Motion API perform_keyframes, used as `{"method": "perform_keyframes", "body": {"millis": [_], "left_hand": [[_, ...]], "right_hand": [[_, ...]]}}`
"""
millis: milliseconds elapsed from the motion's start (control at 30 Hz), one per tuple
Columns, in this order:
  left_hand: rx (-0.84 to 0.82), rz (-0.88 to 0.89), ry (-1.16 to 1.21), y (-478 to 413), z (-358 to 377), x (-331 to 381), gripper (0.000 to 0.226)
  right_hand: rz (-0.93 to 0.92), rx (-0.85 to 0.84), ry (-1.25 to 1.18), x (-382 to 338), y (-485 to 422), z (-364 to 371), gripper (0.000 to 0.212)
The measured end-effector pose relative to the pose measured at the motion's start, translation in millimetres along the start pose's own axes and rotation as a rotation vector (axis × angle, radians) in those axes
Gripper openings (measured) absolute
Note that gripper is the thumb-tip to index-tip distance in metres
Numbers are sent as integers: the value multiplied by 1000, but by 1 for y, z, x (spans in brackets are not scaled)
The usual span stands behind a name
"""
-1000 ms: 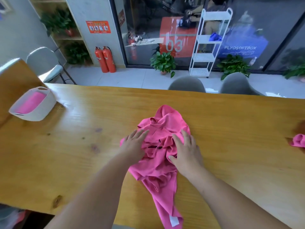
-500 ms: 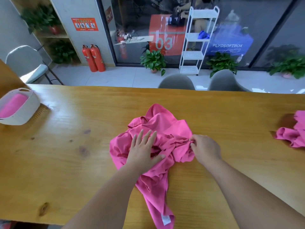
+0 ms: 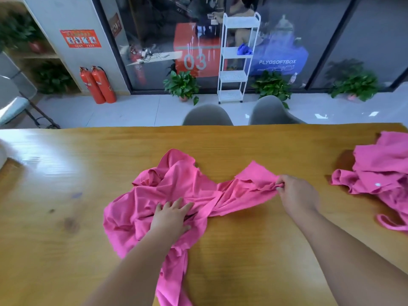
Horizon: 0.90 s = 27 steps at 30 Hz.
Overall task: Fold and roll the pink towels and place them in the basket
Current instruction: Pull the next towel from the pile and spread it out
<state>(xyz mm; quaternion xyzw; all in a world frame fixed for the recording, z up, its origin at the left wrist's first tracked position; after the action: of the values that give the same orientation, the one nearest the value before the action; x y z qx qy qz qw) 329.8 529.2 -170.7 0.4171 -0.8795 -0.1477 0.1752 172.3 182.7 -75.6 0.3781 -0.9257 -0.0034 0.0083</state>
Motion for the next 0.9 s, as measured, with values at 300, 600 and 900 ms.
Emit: {"method": "perform_keyframes", "body": {"millis": [300,600,900], "left_hand": [[76,-100,-64,-22,-42,32,77],[196,120,167,-47,-30,119,73],[248,18,173,-58,-28,119,40]], "right_hand": [[-202,-278,-342,-9,-18,56,40],[-463,-397,-92,-16,-36,77,61],[-208,-264,-284,14,-72,83,4]]}}
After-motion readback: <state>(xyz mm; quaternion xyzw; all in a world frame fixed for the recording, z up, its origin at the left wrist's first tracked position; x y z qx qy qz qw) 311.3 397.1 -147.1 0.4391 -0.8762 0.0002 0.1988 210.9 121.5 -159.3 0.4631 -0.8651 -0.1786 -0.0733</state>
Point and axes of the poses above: each hand's wrist, its own y-axis away from the middle knuckle, its own z-axis out of the palm, x = y × z, the point moved 6 cm from there along -y, towards the middle knuckle, and after that the axes turned 11 degrees about y, right-handed, at the moved point
